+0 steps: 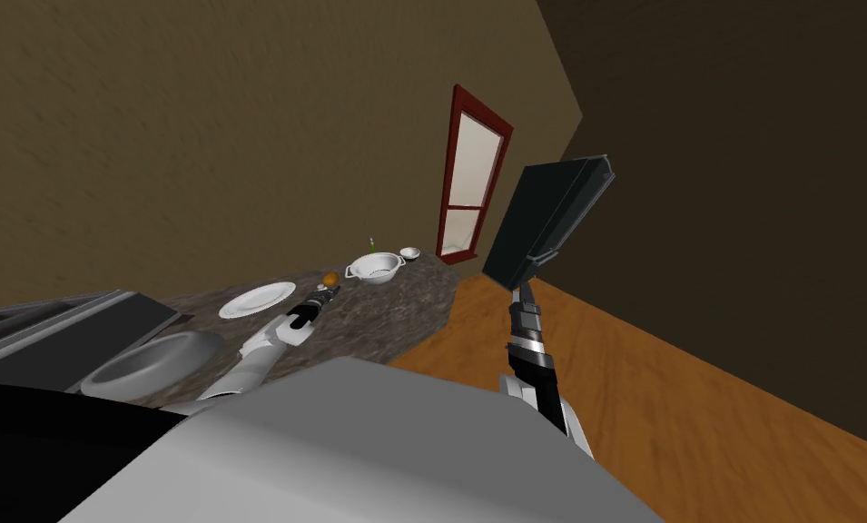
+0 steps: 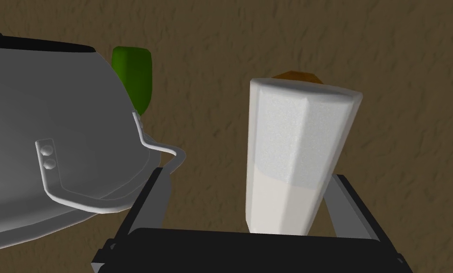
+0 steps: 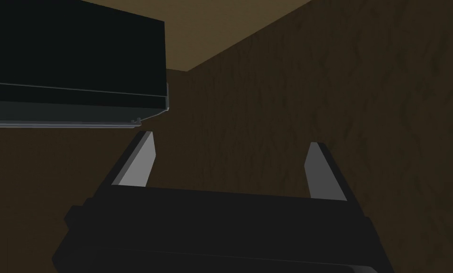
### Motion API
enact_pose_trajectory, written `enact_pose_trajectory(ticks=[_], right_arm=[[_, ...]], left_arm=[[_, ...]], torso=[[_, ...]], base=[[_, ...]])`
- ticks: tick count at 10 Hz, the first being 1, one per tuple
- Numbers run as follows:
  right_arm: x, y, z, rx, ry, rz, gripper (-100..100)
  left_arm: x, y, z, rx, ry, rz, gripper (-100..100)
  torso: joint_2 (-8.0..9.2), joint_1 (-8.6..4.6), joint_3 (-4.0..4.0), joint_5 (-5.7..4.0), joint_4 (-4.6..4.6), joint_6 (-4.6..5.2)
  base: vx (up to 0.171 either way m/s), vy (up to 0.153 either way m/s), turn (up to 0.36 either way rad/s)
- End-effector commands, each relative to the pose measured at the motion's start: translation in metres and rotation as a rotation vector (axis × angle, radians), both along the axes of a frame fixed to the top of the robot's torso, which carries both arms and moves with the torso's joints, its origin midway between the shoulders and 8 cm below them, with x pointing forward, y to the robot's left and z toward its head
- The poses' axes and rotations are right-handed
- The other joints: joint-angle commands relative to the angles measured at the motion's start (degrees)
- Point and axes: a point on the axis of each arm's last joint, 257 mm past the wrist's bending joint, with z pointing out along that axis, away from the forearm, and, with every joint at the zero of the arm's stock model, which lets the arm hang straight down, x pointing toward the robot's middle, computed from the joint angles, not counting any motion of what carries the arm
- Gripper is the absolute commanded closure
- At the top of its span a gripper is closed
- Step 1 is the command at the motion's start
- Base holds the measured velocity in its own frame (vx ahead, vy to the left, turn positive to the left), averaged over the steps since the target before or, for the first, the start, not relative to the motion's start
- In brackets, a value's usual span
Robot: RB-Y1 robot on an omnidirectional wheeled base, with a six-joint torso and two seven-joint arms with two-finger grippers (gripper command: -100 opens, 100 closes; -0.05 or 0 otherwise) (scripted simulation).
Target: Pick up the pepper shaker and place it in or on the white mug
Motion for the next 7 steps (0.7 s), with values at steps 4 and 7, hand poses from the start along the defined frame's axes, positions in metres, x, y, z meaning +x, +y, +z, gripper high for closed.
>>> enact_pose_trajectory(ticks=[4,7], right_arm=[[0.0000,-0.0001,-0.0001,0.000,0.000,0.000,0],[0.0000,0.0000,-0.0001,0.000,0.000,0.000,0]], left_arm=[[-0.0025,0.0090,-0.0011,-0.004,0.002,0.021,100],[-0.0019,0.0081,-0.0012,-0.005,0.002,0.020,100]], torso=[[-0.26,0.01,-0.15,0.03,-0.05,0.07],[-0.32,0.03,-0.19,0.01,-0.07,0.01]], base=[[-0.024,-0.001,-0.043],[0.000,0.000,0.000]])
